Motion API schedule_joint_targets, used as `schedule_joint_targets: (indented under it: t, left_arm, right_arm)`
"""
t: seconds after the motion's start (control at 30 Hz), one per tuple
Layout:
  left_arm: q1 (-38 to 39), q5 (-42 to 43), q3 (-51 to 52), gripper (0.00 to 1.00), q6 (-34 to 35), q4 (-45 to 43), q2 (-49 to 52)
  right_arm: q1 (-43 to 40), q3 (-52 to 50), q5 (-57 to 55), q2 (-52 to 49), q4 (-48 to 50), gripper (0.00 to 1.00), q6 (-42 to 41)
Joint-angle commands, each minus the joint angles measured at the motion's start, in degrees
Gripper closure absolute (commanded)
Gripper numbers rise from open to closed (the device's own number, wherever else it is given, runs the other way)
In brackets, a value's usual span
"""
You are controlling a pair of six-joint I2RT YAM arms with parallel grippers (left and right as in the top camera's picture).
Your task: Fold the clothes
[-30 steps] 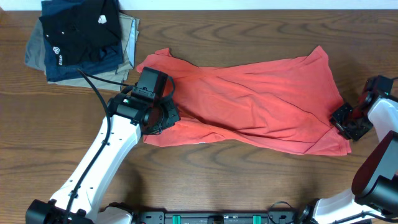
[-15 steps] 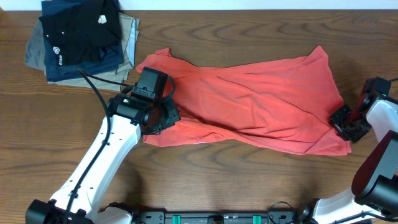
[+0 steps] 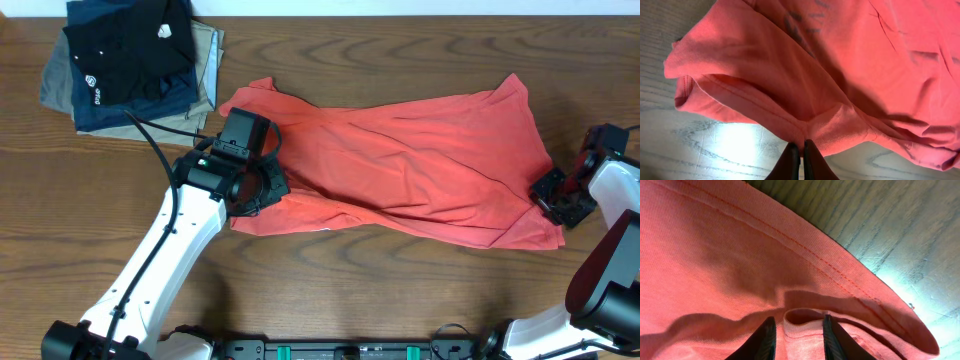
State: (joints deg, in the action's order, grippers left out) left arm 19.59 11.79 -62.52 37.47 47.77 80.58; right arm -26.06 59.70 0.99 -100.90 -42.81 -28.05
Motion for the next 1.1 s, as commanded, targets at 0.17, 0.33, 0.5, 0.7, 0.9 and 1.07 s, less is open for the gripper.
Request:
schedule_joint_targets:
  t: [0.17,0.33,0.5,0.7,0.9,1.07]
  left_arm:
    - [-0.13,-0.90,-0.92,0.94,-0.28,0.13,0.13]
    - [-0.13,-0.90,-0.92,0.94,-0.28,0.13,0.13]
    - [-0.13,-0.90,-0.92,0.94,-0.28,0.15,0.13]
    - [-0.13,-0.90,-0.92,0.94,-0.31,0.15,0.11]
    - [-0.13,-0.87,-0.94,0.94,-0.31,0.15,0.09]
    - [0.33,-0.07,-0.96,0.94,-0.37,0.15,-1.77]
  right_arm:
    - [0.63,-0.55,-1.25,-0.48,0.02,0.68,-0.61]
    - [0.63,-1.31,-2.29,-0.48,0.22,0.69,-0.61]
    - [0.63,-1.36,-2.27,-0.48,1.07,0.69,-0.61]
    - [0.63,-1.33,-2.27,-0.48,1.09,0.85,-0.63]
    - [0.42,-0.66,-2.29,-0.48,0.50,0.99,-1.27]
    - [0.20,3.19,-2.32,-0.44,-3.48,0.99,-1.51]
